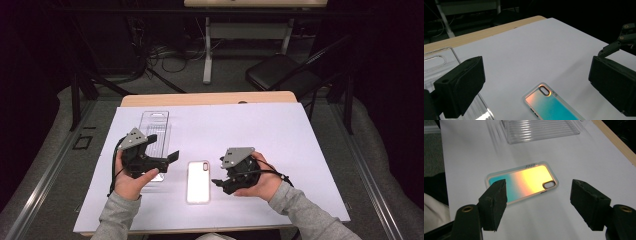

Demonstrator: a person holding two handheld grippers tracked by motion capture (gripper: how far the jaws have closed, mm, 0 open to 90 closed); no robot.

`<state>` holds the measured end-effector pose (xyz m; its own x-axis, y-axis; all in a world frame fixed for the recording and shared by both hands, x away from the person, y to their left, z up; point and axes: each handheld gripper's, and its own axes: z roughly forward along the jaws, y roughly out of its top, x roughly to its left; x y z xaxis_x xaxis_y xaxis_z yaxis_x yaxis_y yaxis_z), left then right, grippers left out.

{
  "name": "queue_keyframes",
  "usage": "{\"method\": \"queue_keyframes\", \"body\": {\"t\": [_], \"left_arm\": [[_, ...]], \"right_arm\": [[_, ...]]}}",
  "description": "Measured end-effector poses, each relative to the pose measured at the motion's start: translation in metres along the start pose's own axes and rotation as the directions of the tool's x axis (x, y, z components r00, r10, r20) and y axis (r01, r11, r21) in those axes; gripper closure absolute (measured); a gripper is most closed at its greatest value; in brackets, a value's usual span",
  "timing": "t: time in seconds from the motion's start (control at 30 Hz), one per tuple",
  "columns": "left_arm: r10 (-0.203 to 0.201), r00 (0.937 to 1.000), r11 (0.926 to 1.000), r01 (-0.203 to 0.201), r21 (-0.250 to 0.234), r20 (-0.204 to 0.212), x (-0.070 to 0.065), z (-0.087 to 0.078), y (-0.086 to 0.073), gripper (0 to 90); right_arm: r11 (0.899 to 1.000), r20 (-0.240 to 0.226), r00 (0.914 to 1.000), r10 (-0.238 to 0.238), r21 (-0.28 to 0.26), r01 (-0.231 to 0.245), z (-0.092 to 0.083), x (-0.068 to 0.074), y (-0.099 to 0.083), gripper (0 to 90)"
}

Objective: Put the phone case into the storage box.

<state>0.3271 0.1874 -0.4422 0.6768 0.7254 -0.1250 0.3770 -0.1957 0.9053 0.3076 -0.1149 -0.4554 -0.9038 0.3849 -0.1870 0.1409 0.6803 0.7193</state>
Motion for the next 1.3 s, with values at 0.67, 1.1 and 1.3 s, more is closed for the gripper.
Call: {"method": "queue_keyframes", "body": {"t": [0.67, 1.1, 1.3], "left_arm": [[-0.006, 0.9999, 1.0000, 0.006, 0.000, -0.015, 0.004, -0.003, -0.001, 0.8], [-0.015, 0.9998, 0.9999, 0.015, 0.002, -0.010, 0.005, -0.002, -0.002, 1.1], [-0.016, 0.9998, 0.9999, 0.016, 0.005, -0.008, 0.006, -0.002, -0.003, 1.4]], "right_arm": [[0.980, -0.092, 0.9826, -0.161, 0.106, 0.171, 0.027, 0.022, 0.010, 44.7], [0.959, -0.156, 0.9668, -0.202, 0.171, 0.228, 0.047, 0.032, 0.013, 41.9], [0.953, -0.181, 0.9615, -0.207, 0.184, 0.239, 0.054, 0.036, 0.013, 42.6]]}}
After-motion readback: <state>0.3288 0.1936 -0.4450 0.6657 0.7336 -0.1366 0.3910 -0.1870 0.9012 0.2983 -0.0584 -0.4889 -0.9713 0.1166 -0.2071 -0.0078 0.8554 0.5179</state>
